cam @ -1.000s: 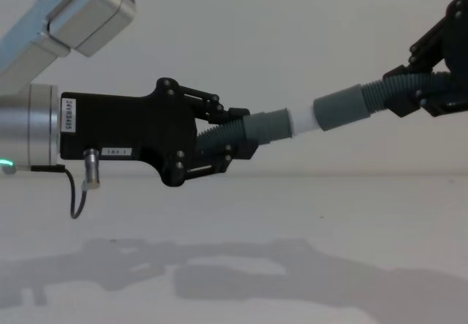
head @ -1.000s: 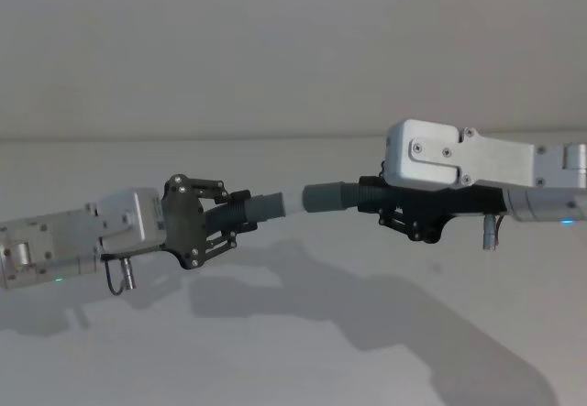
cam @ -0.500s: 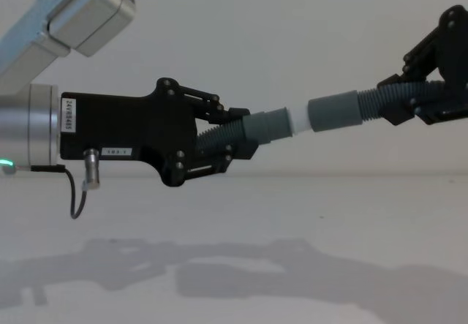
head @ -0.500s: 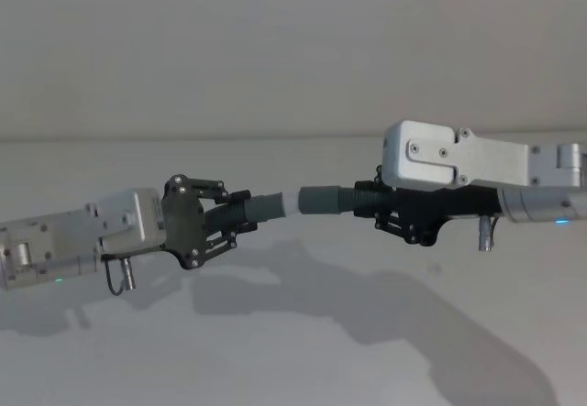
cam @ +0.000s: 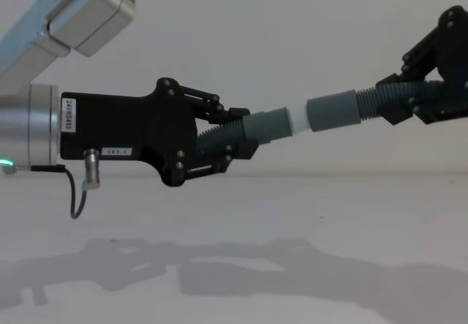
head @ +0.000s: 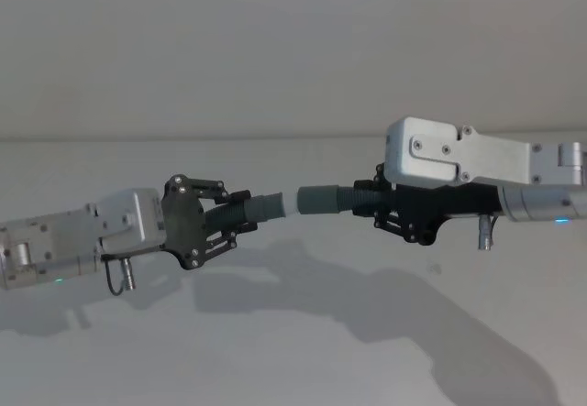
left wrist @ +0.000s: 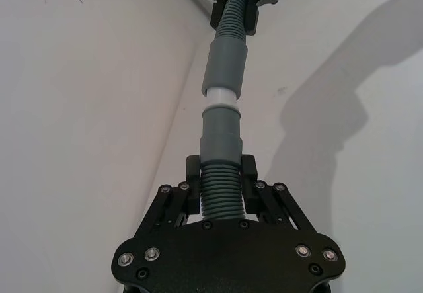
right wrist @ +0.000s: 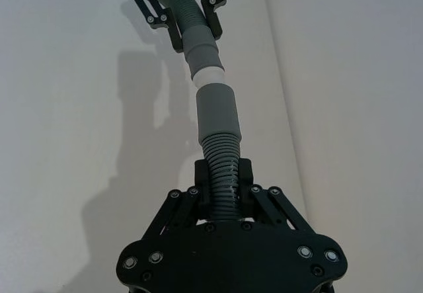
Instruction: Use both hands to pick up one end of the pipe from the table, align the ends, and insert them.
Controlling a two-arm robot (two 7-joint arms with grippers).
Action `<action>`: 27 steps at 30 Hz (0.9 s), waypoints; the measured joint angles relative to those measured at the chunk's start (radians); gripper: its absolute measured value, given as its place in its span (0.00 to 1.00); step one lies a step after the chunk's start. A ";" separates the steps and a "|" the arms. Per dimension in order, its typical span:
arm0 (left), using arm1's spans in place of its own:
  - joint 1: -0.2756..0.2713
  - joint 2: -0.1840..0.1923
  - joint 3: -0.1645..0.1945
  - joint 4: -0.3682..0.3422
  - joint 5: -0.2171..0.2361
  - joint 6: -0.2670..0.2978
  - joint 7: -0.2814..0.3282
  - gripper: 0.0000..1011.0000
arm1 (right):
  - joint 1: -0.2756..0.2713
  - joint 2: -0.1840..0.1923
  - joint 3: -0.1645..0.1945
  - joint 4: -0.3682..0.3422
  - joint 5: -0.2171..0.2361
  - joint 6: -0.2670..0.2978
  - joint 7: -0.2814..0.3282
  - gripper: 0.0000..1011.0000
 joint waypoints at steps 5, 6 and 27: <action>0.000 0.000 0.000 0.000 0.000 0.000 0.000 0.32 | 0.001 0.000 0.000 0.002 0.004 -0.003 -0.003 0.22; 0.000 0.000 0.000 0.000 0.000 0.000 0.000 0.32 | 0.001 0.000 0.000 0.002 0.004 -0.003 -0.003 0.22; 0.000 0.000 0.000 0.000 0.000 0.000 0.000 0.32 | 0.001 0.000 0.000 0.005 0.009 -0.006 -0.006 0.22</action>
